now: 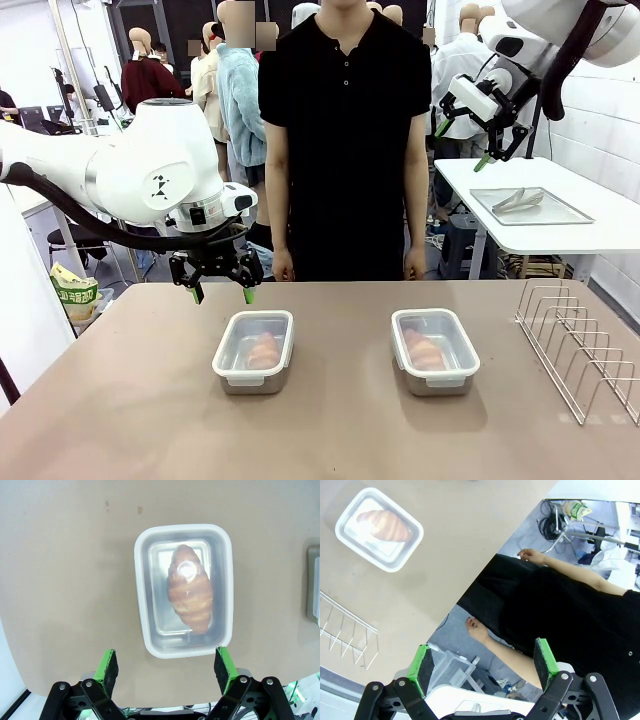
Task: Place the bread in airtight containers.
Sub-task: Release when the human grabs the Airtight Container lid.
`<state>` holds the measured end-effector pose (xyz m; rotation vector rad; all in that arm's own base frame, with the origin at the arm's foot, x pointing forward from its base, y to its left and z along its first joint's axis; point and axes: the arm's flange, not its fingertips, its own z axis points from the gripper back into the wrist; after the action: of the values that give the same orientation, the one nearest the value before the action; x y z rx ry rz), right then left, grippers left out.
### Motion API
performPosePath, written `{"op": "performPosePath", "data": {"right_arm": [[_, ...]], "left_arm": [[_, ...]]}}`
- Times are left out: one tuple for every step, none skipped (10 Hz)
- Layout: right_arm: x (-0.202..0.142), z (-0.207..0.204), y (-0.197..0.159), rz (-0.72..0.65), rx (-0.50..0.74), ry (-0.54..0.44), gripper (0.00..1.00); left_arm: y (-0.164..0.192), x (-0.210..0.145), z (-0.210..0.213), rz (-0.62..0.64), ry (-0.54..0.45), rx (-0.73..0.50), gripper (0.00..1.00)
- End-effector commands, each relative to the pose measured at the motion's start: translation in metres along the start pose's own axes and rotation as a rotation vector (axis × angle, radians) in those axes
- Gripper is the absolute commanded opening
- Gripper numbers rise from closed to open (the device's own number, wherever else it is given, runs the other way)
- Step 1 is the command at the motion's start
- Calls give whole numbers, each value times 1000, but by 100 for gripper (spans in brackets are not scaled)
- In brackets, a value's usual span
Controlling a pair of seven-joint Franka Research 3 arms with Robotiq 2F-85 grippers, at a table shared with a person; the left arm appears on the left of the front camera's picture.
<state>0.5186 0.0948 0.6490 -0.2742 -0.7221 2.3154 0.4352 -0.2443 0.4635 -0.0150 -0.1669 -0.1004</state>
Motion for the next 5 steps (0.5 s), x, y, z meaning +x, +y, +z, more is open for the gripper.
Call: {"op": "performPosePath", "data": {"right_arm": [[-1,1,0,-1,-9,-5,100],[-1,1,0,-1,-9,-5,100],[-1,1,0,-1,-9,-5,100],[-1,1,0,-1,-9,-5,100],[-1,1,0,-1,-9,-5,100]], "left_arm": [[0,0,1,5,-2,-2,100],[0,0,1,5,-2,-2,100],[0,0,1,5,-2,-2,100],[0,0,1,5,-2,-2,100],[0,0,1,5,-2,-2,100]]}}
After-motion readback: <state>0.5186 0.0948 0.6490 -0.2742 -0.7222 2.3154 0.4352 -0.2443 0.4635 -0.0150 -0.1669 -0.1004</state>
